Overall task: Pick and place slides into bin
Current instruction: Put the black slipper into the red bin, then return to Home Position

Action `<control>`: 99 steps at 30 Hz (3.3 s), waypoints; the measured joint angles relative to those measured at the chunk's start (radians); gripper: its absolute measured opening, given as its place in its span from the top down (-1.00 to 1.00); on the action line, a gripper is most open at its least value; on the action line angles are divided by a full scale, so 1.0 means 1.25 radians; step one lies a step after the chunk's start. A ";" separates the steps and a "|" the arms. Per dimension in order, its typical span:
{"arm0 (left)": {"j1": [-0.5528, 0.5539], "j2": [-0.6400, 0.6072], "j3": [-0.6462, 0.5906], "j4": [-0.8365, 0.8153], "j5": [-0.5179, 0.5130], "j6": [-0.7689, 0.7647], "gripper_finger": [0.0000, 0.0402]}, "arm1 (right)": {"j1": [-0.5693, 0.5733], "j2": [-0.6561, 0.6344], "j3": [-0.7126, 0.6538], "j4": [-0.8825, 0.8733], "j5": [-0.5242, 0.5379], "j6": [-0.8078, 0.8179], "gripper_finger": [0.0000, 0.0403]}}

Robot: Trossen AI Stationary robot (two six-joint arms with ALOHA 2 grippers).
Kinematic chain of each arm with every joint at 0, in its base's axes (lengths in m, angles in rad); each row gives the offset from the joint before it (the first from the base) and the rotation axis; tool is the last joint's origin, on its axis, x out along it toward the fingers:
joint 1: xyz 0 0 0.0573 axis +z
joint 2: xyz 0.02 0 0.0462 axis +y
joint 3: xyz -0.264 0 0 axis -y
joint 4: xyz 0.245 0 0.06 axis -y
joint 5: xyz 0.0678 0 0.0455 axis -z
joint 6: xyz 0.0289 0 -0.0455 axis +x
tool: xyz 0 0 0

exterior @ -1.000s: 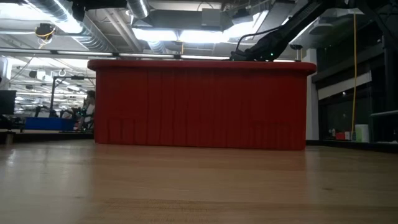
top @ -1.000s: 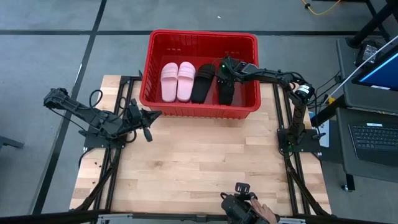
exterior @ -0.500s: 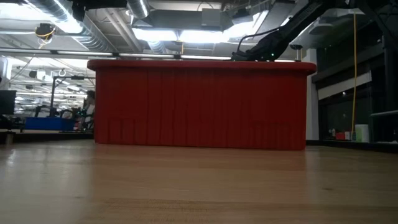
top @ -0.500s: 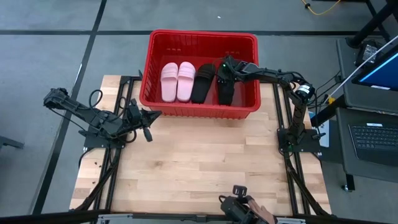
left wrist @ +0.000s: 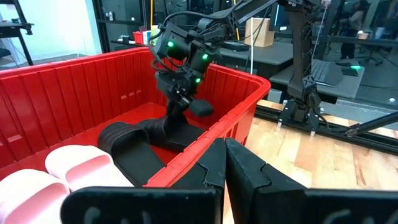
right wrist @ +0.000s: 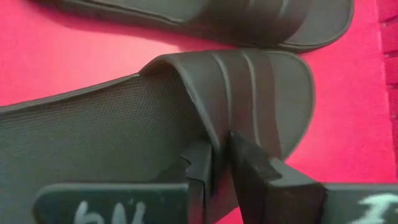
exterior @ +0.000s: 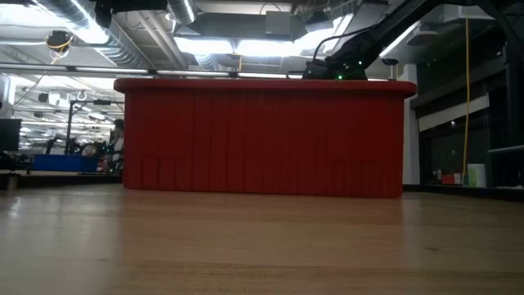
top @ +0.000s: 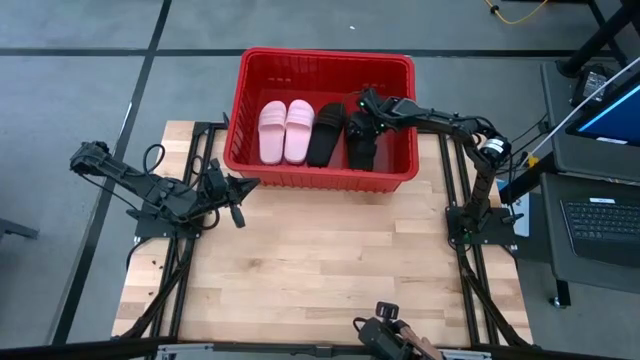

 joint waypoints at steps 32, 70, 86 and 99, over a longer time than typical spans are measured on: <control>0.000 0.000 0.000 0.006 0.037 -0.022 0.99 | -0.003 -0.006 0.007 -0.030 0.026 0.019 -0.33; 0.000 -0.065 0.000 0.002 0.083 0.117 0.99 | 0.171 -0.085 0.368 -0.264 -0.116 0.287 -0.29; 0.000 -0.227 0.000 -0.197 0.173 0.108 0.99 | 0.465 -0.085 0.362 -0.229 0.057 0.378 0.94; 0.000 -0.446 -0.118 -0.201 0.255 0.178 0.99 | 0.674 -0.085 0.362 -0.072 0.206 0.466 0.89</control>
